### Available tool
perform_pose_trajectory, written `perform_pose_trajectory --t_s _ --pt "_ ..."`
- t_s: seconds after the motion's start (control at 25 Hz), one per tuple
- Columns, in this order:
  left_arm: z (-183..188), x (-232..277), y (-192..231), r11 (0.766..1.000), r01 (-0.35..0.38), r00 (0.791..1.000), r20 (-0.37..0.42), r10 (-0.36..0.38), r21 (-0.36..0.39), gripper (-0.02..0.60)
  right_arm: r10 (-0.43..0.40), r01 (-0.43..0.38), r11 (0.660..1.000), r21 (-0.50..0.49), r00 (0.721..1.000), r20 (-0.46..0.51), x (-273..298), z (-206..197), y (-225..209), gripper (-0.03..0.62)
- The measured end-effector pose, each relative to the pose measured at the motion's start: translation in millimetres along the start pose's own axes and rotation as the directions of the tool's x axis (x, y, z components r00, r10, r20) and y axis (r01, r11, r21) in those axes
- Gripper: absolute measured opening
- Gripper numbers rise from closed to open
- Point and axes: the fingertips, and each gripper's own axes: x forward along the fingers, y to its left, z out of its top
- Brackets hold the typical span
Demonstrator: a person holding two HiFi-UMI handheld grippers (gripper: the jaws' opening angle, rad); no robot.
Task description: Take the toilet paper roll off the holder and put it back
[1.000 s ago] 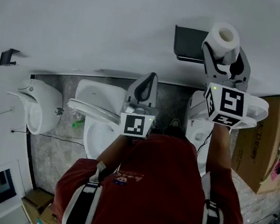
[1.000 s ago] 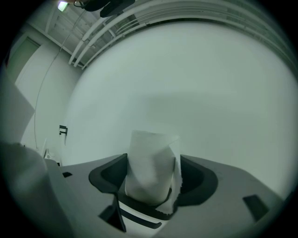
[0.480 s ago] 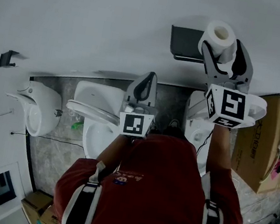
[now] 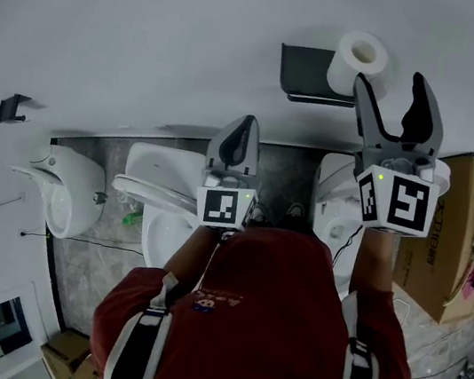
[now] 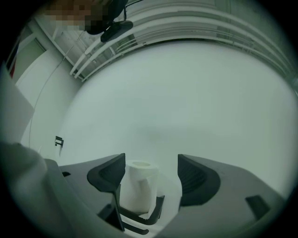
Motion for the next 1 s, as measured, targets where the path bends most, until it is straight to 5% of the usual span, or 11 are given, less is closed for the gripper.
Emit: perform_pose_trajectory --t_s 0.52,1.0 --pt "19 11 10 1.0 -0.019 0.999 0.046 0.018 0.016 0.014 -0.105 0.102 0.989 0.104 0.994 0.02 -46 -36 -37 0.301" --pt "6 14 5 1.0 -0.005 1.0 0.017 0.005 0.009 0.014 -0.098 0.125 0.983 0.136 0.978 -0.186 -71 -125 -21 0.291"
